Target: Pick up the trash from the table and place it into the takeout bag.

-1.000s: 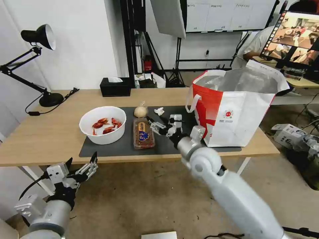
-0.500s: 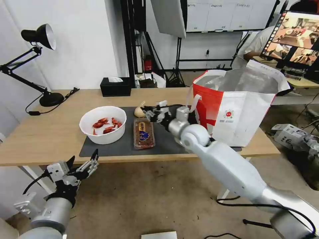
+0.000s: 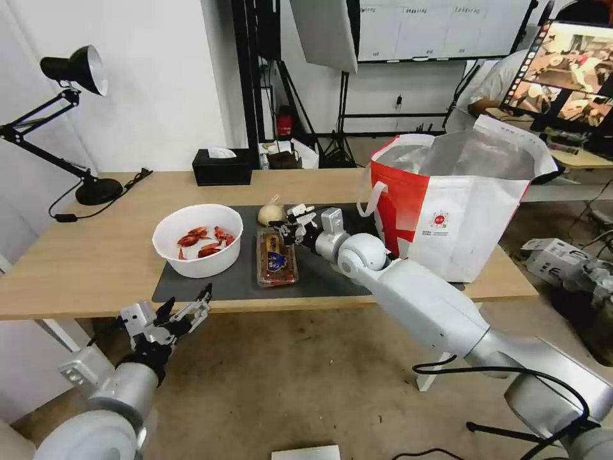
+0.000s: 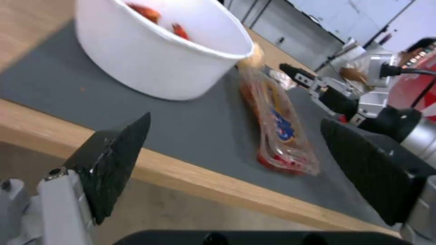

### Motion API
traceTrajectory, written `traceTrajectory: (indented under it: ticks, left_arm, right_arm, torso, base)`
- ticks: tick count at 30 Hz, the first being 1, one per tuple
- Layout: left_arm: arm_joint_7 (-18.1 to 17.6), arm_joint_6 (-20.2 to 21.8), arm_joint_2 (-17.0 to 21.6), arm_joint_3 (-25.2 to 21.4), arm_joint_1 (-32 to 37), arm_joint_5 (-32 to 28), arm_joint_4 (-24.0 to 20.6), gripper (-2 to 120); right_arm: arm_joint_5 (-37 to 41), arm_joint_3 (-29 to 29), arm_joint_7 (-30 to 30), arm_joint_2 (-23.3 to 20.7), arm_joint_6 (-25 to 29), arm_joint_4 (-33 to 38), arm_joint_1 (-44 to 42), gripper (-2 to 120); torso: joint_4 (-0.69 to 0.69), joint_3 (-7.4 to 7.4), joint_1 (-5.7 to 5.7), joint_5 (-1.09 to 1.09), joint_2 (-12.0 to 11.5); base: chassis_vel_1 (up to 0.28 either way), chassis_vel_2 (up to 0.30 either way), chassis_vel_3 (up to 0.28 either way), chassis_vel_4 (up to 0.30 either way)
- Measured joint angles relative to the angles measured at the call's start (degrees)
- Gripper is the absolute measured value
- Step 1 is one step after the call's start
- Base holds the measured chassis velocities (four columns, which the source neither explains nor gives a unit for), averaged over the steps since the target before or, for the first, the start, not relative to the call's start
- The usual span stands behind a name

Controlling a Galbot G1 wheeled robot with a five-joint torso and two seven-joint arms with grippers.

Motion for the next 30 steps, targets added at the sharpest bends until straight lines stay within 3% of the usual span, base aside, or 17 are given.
traceTrajectory:
  ticks: [12, 24, 30]
  left_arm:
    - [-1.9, 2.2, 8.4, 2.2, -7.8, -16.9, 8.1, 100]
    - [-3.3, 2.6, 12.5, 5.3, -14.7, -25.2, 12.9, 100]
    - [-6.7, 5.5, 12.6, 8.2, -19.3, -27.3, 16.0, 100]
  right_arm:
    - [1.8, -0.2, -0.9, -0.2, -0.1, -0.7, -0.6, 0]
    - [2.9, 0.0, -0.2, -0.8, -0.2, 0.8, -0.9, 0]
    - [3.3, 0.0, -0.4, -1.2, -0.5, 0.7, -0.6, 0]
  torso:
    - [-0.01, 0.0, 0.0, 0.0, 0.0]
    - [0.0, 0.0, 0.0, 0.01, 0.0]
    - [0.0, 0.0, 0.0, 0.01, 0.0]
  base:
    - [0.0, 0.0, 0.0, 0.0]
    - [0.0, 0.0, 0.0, 0.0]
    - [0.0, 0.0, 0.0, 0.0]
